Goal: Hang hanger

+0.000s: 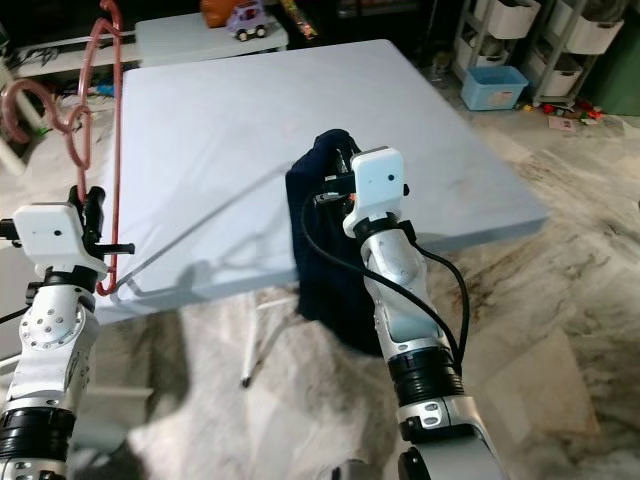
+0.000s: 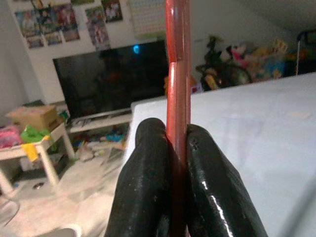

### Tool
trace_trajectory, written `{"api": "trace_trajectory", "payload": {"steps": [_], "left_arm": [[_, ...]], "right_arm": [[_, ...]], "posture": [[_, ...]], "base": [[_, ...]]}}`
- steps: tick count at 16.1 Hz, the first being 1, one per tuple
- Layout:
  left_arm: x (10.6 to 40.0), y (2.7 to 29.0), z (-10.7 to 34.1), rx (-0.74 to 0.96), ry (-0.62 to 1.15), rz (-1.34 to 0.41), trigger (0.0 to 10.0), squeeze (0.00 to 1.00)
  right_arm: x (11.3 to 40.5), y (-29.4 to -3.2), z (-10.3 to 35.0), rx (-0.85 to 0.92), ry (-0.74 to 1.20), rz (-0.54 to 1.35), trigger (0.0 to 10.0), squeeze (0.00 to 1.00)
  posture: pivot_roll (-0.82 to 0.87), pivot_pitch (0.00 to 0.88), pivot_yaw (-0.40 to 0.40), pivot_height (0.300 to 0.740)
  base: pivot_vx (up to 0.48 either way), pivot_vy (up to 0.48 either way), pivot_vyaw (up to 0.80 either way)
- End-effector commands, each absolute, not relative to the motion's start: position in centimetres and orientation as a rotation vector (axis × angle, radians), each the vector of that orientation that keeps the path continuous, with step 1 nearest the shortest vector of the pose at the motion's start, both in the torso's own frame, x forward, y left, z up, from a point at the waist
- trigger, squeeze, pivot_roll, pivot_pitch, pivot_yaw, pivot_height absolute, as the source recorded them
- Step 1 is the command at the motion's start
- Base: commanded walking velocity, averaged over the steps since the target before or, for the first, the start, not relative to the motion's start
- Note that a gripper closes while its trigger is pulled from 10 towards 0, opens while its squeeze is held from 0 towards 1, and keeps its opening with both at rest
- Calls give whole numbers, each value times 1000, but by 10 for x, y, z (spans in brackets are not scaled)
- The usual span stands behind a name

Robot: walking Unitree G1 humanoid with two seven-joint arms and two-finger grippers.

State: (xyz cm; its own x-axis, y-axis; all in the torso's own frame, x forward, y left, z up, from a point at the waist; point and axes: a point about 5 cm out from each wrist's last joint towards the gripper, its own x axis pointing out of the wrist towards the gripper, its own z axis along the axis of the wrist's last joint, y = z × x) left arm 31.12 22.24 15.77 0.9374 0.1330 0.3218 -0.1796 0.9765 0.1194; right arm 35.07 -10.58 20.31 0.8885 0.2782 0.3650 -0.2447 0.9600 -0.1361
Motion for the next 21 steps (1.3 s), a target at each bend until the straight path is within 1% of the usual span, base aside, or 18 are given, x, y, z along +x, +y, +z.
{"api": "trace_trajectory", "payload": {"steps": [1,3,7,9,11,14,17,21], "left_arm": [[310,221,150,151,-278,153,10000,0],[309,218,148,147,-271,146,10000,0],[309,220,148,145,-267,161,10000,0],[308,222,148,146,-264,177,10000,0],[306,227,140,173,-226,244,10000,0],[302,226,133,177,-205,246,10000,0],[300,225,128,196,-184,245,10000,0],[297,229,128,207,-179,249,10000,0]], "right_arm": [[349,-106,215,-92,-446,271,10000,0],[348,-105,212,-97,-438,281,10000,0],[347,-103,212,-102,-440,296,10000,0],[347,-104,213,-102,-441,302,10000,0],[349,-106,214,-111,-441,306,10000,0],[350,-107,216,-120,-440,310,10000,0],[353,-107,218,-119,-438,316,10000,0],[370,-85,243,-127,-469,402,10000,0]], "posture": [[-94,107,-13,740],[-95,110,-11,740],[-96,112,-12,740],[-92,114,-20,740],[-89,116,-29,740],[-92,123,-34,740],[-96,138,-35,740],[-66,159,-46,740]], "base": [[420,0,0],[422,0,234],[405,0,745],[0,0,531],[0,0,434],[0,0,413],[0,0,0],[0,0,0]]}}
